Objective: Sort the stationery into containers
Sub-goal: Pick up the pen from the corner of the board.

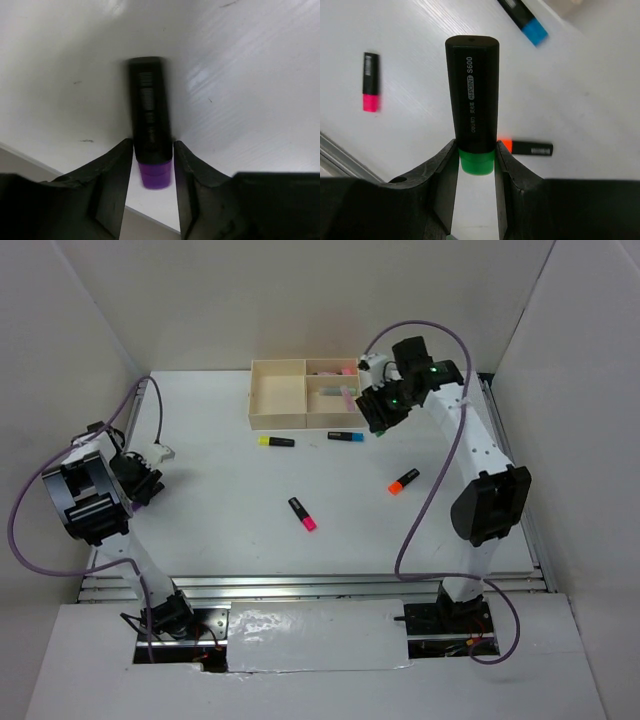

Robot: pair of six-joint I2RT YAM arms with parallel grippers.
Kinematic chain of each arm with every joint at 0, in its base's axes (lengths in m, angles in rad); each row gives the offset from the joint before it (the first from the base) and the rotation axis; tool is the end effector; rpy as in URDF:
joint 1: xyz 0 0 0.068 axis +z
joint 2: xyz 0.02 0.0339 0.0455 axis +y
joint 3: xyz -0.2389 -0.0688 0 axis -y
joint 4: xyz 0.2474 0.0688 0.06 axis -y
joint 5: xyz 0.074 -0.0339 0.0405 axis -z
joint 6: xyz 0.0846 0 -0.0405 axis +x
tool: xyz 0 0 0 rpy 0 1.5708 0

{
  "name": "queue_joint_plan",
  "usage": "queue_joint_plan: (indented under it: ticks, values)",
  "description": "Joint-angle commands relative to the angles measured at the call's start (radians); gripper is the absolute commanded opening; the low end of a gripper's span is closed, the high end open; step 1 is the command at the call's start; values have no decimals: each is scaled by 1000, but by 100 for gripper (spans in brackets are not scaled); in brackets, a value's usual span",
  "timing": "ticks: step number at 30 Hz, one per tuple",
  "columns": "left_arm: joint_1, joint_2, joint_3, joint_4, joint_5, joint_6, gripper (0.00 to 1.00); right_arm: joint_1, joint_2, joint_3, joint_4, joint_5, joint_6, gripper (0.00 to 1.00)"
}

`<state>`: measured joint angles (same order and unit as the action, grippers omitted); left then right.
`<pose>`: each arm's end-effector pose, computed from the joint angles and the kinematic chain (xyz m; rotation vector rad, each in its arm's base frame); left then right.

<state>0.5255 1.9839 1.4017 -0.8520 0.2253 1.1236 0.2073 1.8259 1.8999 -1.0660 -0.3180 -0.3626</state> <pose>0.3355 0.1727 0.0914 0.8707 2.7485 -0.0766 0.3929 0.1097 0.2936 -0.8243 2.3857 0.3448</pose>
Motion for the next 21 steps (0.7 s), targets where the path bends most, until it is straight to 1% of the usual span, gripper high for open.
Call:
queue_joint_plan:
  ticks: [1,2,3,5,6,9,12,14,15,17,18,20,21]
  values:
    - [-13,69,-23,7,20,22,49,84,50,118,0,22,-21,0]
    - [-12,76,-3,-17,41,21,46,99,100,143,-2,20,-24,0]
    - [-12,82,3,-25,49,21,38,112,127,209,-5,23,-29,0]
    - [-13,82,16,-59,84,27,31,147,194,272,1,25,-29,0]
    - [-13,79,13,-67,95,33,26,155,211,318,14,20,-26,0]
    - [-13,58,6,-100,161,35,17,185,272,379,67,0,-19,0]
    - [-15,4,3,-113,245,9,11,216,317,390,161,-19,4,0]
    - [-21,-22,-6,-117,291,-10,8,234,337,381,271,-20,37,0]
    - [-22,-51,-12,-113,324,-18,5,250,345,367,364,-10,54,0]
    - [-36,-103,-39,-104,345,-39,0,273,378,372,443,22,99,0]
    - [-47,-117,-52,-88,359,-45,0,279,389,373,525,29,114,0]
    - [-55,-149,-79,-82,371,-58,0,287,421,372,610,46,168,0]
    - [-61,-170,-86,-85,384,-58,0,297,430,370,694,53,183,0]
